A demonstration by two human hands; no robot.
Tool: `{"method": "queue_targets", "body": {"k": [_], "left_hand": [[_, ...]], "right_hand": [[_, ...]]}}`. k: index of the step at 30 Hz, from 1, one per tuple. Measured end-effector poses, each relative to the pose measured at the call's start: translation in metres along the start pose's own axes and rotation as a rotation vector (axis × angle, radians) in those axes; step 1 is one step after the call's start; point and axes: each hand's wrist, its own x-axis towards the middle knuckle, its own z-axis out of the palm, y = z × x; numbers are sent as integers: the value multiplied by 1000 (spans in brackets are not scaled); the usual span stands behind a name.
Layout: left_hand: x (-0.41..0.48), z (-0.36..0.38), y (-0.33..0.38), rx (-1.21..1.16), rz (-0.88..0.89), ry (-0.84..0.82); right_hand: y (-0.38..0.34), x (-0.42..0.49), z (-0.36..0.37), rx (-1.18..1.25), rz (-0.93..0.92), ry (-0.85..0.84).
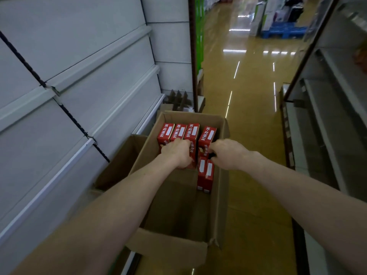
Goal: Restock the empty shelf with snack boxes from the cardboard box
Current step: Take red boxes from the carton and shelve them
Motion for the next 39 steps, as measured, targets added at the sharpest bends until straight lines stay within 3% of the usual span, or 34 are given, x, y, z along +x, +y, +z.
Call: {"method": "queue_targets", "body": {"k": [15,19,25,31,39], "left_hand": [[128,112,-40,-278,-86,-292],[152,137,-43,-519,-124,-409],[171,170,-35,-924,-338,-536],[178,184,-41,-985,-362,-631],[179,187,-69,-1009,-316,-682]], "right_hand": [[15,133,109,172,275,-299],[23,159,137,289,388,-349],[31,183,169,398,575,-349],[23,194,187,348,665,-335],[11,204,188,400,577,-244]]}}
